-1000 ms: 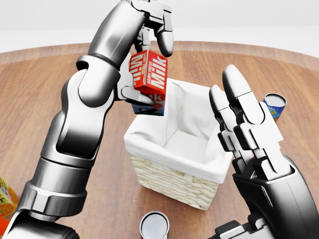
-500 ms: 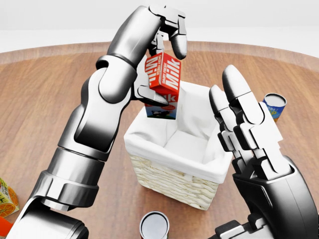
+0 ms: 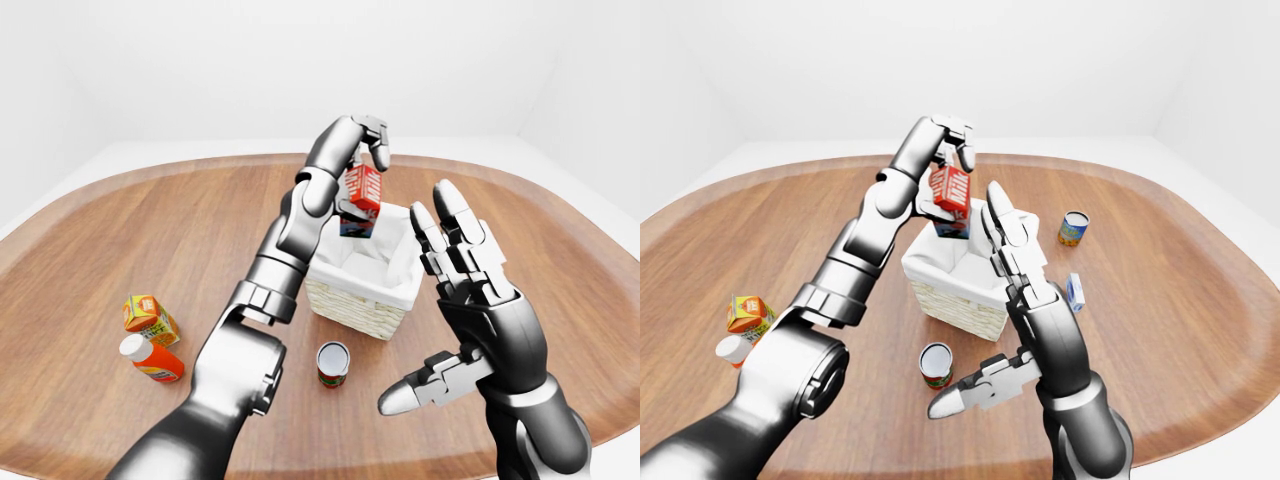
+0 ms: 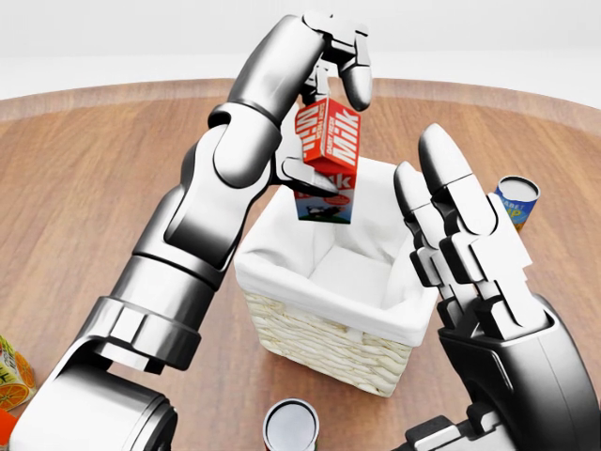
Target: Pick the milk and place it in the basket.
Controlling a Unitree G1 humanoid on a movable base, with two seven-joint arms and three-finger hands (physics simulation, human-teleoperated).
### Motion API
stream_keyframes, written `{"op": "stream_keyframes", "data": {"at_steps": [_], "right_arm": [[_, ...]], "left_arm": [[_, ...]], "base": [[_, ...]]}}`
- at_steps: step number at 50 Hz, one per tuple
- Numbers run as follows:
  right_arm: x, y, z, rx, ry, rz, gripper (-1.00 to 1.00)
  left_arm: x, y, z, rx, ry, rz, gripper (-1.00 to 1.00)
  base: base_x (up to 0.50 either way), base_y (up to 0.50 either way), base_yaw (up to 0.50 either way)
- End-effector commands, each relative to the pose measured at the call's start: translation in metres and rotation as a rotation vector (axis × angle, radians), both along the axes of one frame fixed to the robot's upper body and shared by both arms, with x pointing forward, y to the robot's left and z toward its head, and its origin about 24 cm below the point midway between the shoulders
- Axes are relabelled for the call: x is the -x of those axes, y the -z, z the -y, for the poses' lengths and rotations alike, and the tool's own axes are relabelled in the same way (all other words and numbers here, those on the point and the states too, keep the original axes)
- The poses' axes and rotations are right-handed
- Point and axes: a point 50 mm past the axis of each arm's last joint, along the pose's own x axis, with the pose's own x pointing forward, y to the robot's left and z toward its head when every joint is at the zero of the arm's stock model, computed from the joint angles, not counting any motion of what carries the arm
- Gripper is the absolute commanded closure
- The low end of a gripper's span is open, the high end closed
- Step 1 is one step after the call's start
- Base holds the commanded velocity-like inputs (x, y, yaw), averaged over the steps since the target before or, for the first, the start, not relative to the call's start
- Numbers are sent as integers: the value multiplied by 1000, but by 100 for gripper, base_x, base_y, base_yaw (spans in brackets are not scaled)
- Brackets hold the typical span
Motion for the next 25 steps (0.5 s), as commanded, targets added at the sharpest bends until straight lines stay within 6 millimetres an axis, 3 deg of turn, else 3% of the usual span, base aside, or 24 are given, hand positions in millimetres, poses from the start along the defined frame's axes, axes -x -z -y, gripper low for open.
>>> {"op": "stream_keyframes", "data": {"at_steps": [1, 25], "right_arm": [[1, -1, 0, -1, -1, 3, -100], [1, -1, 1, -2, -2, 4, -100]], "left_arm": [[-7, 1, 1, 48, -31, -7, 100], [-20, 54, -13, 14, -158, -195, 100]], "base": [[0, 0, 0], [0, 0, 0]]}}
